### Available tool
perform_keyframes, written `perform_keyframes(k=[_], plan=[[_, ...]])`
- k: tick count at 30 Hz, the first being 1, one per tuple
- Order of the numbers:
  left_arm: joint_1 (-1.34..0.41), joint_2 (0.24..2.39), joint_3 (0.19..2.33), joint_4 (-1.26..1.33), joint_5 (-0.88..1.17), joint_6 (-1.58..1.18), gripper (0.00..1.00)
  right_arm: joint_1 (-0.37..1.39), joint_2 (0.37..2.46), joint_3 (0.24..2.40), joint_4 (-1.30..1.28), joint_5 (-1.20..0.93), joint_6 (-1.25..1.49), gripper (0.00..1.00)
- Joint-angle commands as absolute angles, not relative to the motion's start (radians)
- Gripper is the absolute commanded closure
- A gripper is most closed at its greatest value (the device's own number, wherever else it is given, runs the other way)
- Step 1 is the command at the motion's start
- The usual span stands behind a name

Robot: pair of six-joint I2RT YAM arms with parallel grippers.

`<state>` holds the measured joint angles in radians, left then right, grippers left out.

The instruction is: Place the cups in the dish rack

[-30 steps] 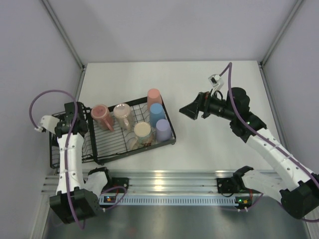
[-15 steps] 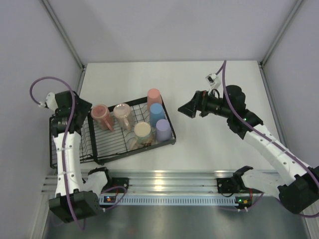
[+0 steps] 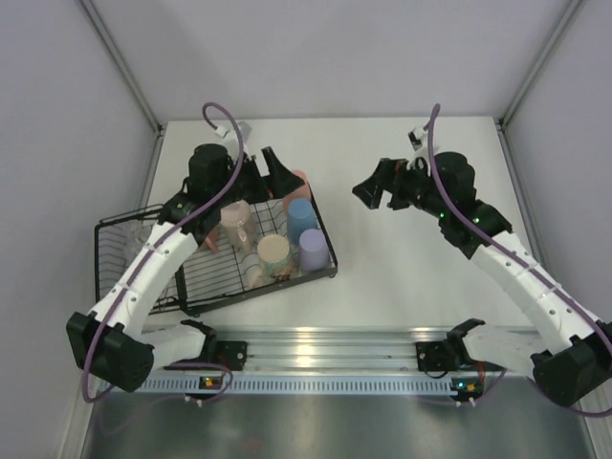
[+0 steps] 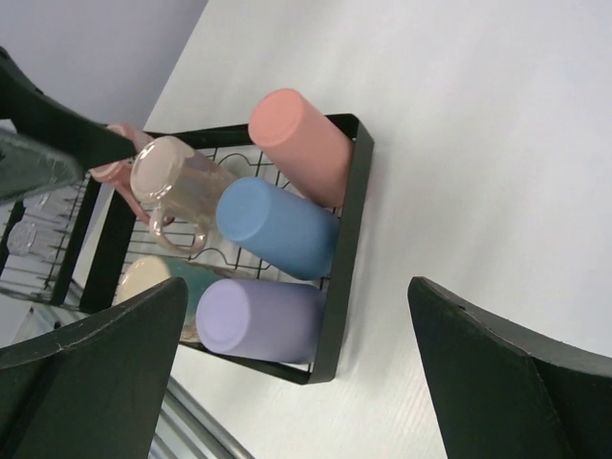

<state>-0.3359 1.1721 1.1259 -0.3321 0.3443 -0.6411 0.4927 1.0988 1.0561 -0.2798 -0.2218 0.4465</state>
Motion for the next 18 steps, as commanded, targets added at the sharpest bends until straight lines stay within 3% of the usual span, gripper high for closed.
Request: perform_keyframes(k=[1, 8, 18], plan=[[-0.406, 1.164, 1.178, -0.18, 0.44, -0.534, 0.02, 0.476, 1.049, 1.111, -0.293, -0.121, 0.423, 0.01], [-0.428, 1.105, 1.095, -0.023, 0.545, -0.535, 0.02, 0.477, 0.996, 1.1, -0.298, -0.075, 0.405, 0.01], [-0.43, 1.052, 1.08, -0.011, 0.534, -0.518, 0.02, 0.476, 0.968, 1.057, -0.215, -0.081, 0.42, 0.01]])
